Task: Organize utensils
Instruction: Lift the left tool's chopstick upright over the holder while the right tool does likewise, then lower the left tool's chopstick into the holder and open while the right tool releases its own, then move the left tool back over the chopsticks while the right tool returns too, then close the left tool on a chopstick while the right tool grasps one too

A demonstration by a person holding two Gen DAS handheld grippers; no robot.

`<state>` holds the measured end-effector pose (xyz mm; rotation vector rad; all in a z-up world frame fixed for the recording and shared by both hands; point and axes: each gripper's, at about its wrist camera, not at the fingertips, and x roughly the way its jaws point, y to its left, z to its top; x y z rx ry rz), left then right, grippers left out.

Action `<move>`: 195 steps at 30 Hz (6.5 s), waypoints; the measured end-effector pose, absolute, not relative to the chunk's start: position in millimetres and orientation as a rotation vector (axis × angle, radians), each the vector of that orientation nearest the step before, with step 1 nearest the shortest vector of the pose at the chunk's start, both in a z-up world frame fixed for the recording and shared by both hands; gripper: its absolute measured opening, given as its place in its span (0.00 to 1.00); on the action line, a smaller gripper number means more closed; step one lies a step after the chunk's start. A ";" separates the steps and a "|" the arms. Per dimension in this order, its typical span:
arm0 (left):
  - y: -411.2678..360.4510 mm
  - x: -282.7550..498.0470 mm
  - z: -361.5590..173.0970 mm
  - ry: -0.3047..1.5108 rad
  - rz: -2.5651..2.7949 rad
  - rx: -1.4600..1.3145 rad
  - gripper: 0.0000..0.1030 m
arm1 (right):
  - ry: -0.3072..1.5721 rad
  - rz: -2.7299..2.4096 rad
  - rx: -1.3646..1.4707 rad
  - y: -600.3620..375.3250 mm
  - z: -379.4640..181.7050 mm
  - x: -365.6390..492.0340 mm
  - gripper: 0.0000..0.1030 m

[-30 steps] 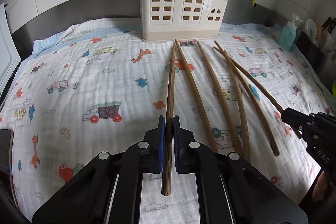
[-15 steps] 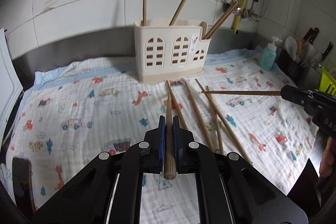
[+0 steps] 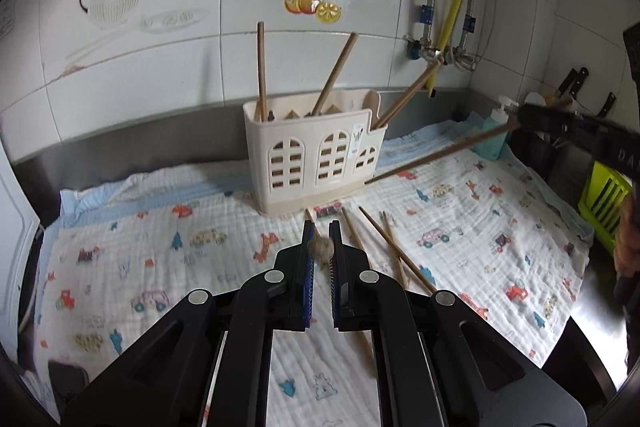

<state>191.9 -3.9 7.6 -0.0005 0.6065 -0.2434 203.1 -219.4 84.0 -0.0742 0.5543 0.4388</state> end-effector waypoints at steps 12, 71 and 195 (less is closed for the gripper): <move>6.6 227.9 56.4 0.553 -0.237 0.020 0.05 | 0.534 0.444 -0.144 -219.6 157.3 252.5 0.06; 5.9 263.5 102.2 0.438 -0.125 0.015 0.51 | 0.606 0.362 -0.198 -217.9 119.4 263.8 0.66; -89.9 181.1 -106.7 0.837 -0.448 -0.006 0.21 | 0.903 0.279 0.004 -249.6 -108.5 187.7 0.08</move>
